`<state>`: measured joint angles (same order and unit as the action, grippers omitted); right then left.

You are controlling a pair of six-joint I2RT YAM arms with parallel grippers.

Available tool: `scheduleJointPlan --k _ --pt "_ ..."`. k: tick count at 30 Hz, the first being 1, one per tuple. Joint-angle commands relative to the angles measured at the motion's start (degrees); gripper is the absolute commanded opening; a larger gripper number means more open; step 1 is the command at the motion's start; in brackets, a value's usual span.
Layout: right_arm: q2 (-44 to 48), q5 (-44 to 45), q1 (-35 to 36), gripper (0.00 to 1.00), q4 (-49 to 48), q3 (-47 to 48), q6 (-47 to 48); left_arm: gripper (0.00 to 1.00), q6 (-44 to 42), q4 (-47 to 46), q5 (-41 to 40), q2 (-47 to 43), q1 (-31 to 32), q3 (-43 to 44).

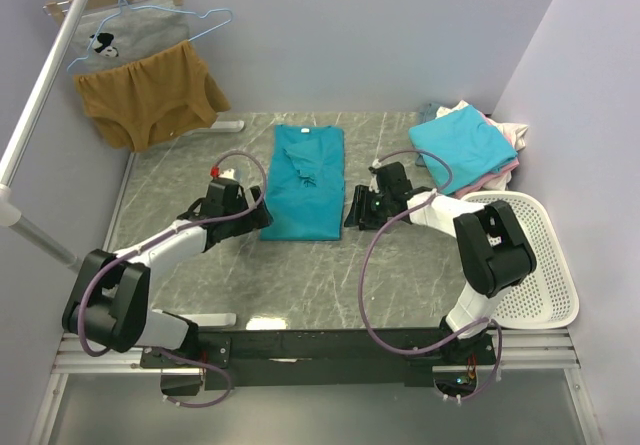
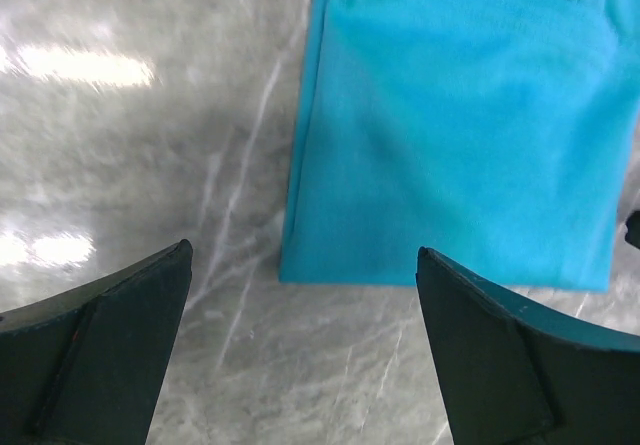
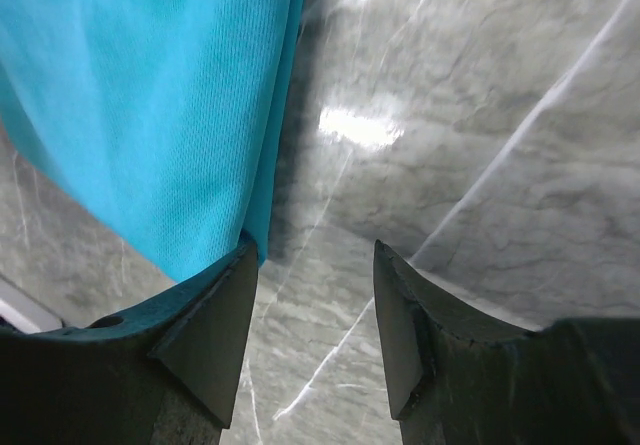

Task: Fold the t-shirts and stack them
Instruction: Fold the folded rectangular tshirt in 1/3 of the way, then grab one side of the 2/3 rectangular tshirt with both arms

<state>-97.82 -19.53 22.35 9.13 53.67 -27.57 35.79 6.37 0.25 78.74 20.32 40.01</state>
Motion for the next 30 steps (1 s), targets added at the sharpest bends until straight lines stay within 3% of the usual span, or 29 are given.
scheduleJointPlan --k 1,20,26,30 --pt "1.9 -2.5 1.6 0.57 -3.8 -1.2 -2.2 0.99 1.7 -5.0 6.1 -0.8 0.0 -2.8" --pt "-4.8 -6.2 5.2 0.57 -7.2 0.3 -5.9 0.88 6.1 -18.5 13.2 4.9 -0.5 -9.2" --pt "-6.8 -7.0 5.6 0.56 -9.0 0.2 -7.4 0.72 6.6 -20.0 12.8 5.0 -0.7 -11.3" --pt "-9.1 -8.2 5.6 0.45 -11.2 0.6 -8.3 0.42 6.7 -21.3 12.9 7.3 -0.8 -11.3"
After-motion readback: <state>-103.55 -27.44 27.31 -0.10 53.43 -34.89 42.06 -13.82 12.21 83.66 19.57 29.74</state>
